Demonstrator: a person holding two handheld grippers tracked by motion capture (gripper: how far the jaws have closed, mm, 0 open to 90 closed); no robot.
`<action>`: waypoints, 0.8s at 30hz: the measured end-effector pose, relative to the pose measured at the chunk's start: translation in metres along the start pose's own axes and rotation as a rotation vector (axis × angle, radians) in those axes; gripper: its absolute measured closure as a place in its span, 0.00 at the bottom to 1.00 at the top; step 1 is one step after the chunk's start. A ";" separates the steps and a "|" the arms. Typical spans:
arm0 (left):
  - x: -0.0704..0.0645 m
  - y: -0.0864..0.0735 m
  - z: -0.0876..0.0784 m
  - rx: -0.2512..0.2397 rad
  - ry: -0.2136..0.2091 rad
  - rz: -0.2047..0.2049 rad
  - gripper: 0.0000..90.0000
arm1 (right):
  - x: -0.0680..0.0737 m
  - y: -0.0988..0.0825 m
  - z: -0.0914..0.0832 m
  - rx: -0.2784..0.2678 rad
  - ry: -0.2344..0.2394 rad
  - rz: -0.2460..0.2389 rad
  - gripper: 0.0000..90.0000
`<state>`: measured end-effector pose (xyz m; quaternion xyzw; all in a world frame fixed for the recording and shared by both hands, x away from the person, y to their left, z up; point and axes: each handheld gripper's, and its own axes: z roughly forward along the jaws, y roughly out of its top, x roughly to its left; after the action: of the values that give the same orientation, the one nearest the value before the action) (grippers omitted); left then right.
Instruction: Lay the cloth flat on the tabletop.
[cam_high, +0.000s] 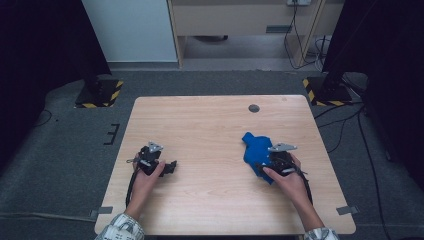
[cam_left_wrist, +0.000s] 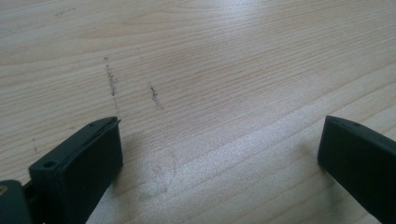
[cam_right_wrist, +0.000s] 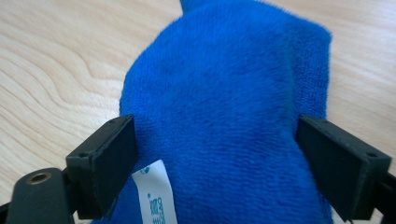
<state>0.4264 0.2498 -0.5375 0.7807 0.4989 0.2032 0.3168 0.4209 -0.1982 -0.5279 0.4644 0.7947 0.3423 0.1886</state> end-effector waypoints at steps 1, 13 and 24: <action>0.000 0.000 0.000 0.000 0.000 0.000 0.00 | 0.001 -0.001 0.002 0.008 -0.002 -0.008 0.20; 0.000 0.000 0.000 -0.001 0.000 0.002 0.00 | -0.010 -0.003 -0.003 -0.033 0.019 -0.008 0.79; 0.000 0.000 0.000 -0.001 0.001 0.002 0.00 | 0.012 0.019 -0.030 -0.171 0.117 -0.007 0.81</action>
<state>0.4264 0.2494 -0.5375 0.7810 0.4979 0.2041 0.3169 0.4082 -0.1924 -0.4934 0.4230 0.7739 0.4348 0.1819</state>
